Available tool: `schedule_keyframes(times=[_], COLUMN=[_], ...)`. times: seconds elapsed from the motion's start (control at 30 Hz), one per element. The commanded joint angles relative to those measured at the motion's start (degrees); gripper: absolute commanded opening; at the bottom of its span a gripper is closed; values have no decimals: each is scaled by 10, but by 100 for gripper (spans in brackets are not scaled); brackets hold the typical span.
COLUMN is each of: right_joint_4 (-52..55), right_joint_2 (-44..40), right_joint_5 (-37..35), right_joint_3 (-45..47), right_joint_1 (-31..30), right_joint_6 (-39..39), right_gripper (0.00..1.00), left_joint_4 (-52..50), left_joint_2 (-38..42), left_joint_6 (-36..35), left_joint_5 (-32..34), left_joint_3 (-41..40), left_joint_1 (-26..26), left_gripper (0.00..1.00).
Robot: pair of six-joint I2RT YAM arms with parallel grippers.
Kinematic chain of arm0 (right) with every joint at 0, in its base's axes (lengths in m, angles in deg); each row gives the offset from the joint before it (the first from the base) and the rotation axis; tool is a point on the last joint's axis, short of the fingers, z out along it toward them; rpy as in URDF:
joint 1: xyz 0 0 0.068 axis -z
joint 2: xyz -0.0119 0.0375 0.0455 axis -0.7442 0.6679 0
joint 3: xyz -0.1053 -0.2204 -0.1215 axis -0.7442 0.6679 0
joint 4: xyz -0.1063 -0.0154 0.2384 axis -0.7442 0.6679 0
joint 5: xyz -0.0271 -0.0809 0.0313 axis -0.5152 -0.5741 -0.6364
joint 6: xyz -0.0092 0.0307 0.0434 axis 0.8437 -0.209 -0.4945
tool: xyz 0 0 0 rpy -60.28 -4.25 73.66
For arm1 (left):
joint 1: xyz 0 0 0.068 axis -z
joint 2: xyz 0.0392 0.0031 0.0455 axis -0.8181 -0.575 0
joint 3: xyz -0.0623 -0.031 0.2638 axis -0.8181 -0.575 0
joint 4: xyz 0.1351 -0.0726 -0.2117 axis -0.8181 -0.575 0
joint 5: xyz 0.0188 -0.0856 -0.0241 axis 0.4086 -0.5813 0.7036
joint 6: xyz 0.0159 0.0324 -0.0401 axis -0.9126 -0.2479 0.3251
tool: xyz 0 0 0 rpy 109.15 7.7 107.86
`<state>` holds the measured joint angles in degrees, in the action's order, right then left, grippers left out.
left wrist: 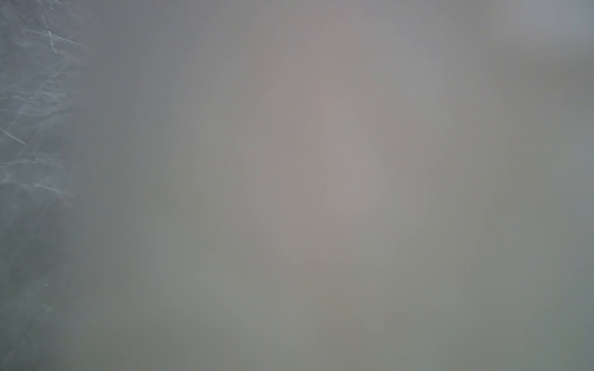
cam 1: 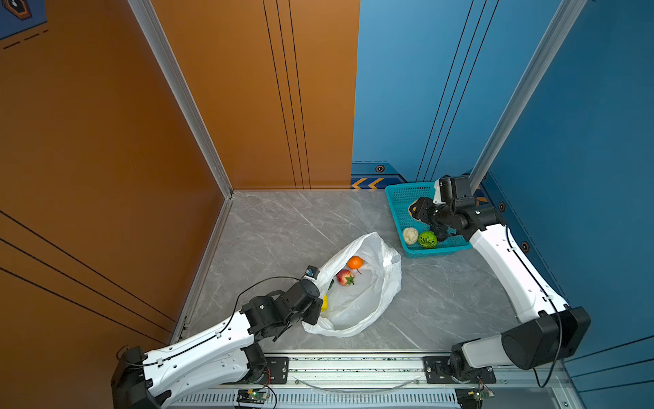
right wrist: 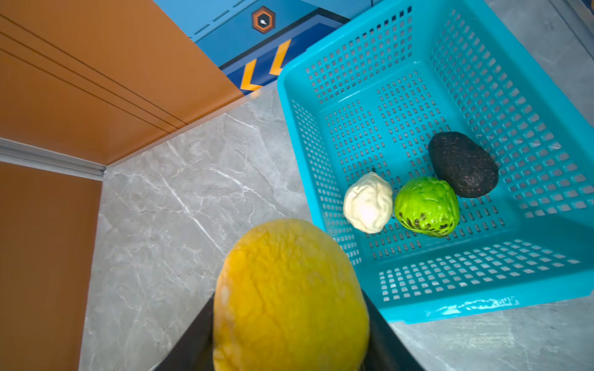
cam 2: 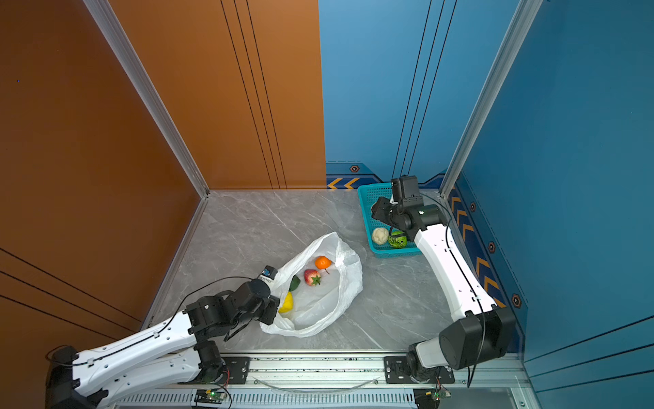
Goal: Untie the knot of the plastic bag and take out the fruit
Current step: Place the fruit in the basket.
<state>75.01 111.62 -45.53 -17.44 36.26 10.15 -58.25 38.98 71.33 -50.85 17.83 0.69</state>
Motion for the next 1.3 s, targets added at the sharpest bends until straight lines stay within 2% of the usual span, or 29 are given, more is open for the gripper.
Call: schedule_keyframes(times=[0.0,0.23,0.47,0.5,0.6,0.7,0.83,1.07,1.27], right_joint_4=[-59,-133,-140,-140,-127,-112,-86,-44,11], right_joint_2=[49,171,258,266,280,275,259,215,129], right_joint_5=[11,11,1,4,1,-5,-10,-8,17], right_joint_3=[13,11,-21,-25,-36,-36,-38,-43,-43], right_joint_1=[22,48,68,71,74,73,68,51,11], right_joint_6=[19,38,49,48,50,53,62,73,81], right_gripper=[40,41,43,45,61,76,85,89,90], left_joint_4=[-26,-25,-24,-22,-18,-15,-6,-4,-4], left_joint_2=[13,12,-13,-13,-13,-12,-12,-9,8], left_joint_6=[27,24,1,2,3,3,5,2,9], left_joint_5=[-11,15,25,26,30,36,40,43,68], left_joint_3=[-8,3,18,18,17,17,16,17,15], left_joint_1=[11,24,31,31,31,32,32,34,41], left_gripper=[0,0,0,0,0,0,0,0,0])
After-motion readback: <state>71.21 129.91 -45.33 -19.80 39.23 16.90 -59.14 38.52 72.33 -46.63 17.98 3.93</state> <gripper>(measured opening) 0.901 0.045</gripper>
